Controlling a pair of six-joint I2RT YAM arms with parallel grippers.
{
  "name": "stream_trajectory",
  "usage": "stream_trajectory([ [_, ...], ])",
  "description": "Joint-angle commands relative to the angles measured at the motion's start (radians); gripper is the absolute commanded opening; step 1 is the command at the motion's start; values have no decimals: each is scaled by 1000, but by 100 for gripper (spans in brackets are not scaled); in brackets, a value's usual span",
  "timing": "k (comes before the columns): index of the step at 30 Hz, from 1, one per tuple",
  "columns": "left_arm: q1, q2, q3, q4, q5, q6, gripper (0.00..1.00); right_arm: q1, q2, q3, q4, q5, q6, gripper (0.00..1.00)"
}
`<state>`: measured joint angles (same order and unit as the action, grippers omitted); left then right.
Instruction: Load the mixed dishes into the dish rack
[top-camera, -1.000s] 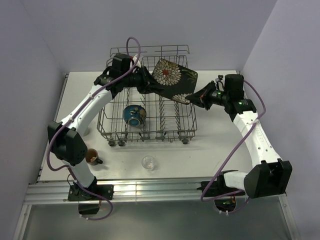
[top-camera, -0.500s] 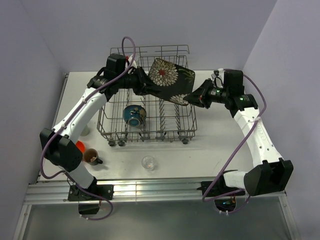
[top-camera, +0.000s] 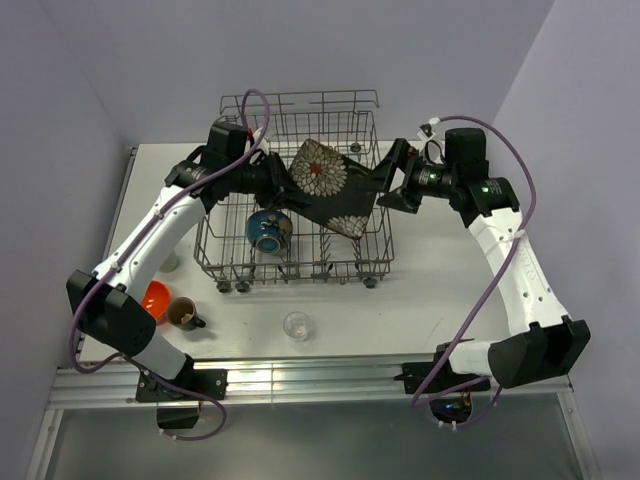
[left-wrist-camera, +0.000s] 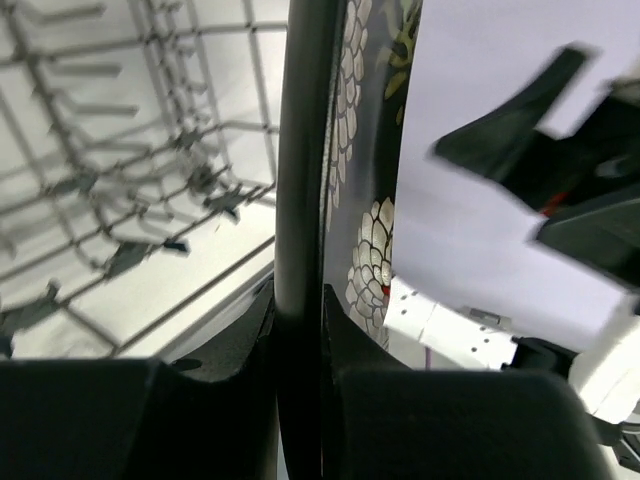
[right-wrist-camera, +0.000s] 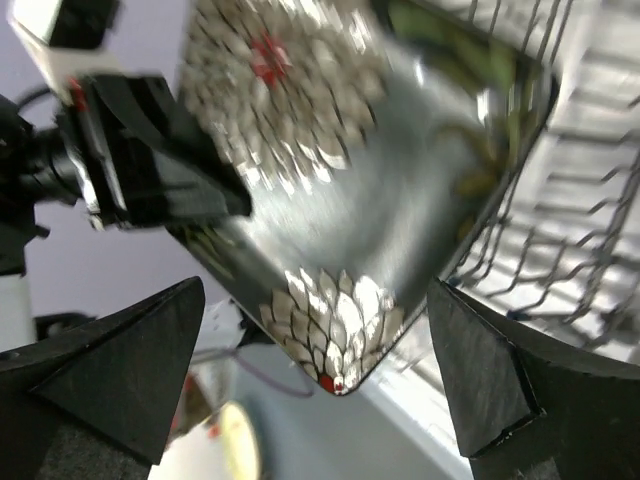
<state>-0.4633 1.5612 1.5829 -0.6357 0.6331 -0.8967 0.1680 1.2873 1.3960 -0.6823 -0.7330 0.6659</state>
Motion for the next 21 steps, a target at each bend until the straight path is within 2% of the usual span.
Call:
stream_trajectory([
  [1, 0, -78, 90, -74, 21, 93, 0, 16, -26, 93, -15, 107, -100, 100],
  [6, 12, -90, 153, -238, -65, 148, 0, 57, -78, 139, -68, 253, -236, 100],
  [9, 14, -93, 176, -297, -118, 163, 0, 154, -51, 225, -124, 306, -333, 100],
  [14, 14, -81, 235, -354, -142, 162, 0, 489, 7, 354, -189, 527, -465, 96],
  [17, 14, -78, 265, -389, -164, 168, 0, 588, 27, 397, -183, 586, -495, 88],
  [21, 14, -84, 278, -406, -167, 162, 0, 784, 85, 436, -226, 716, -555, 86],
])
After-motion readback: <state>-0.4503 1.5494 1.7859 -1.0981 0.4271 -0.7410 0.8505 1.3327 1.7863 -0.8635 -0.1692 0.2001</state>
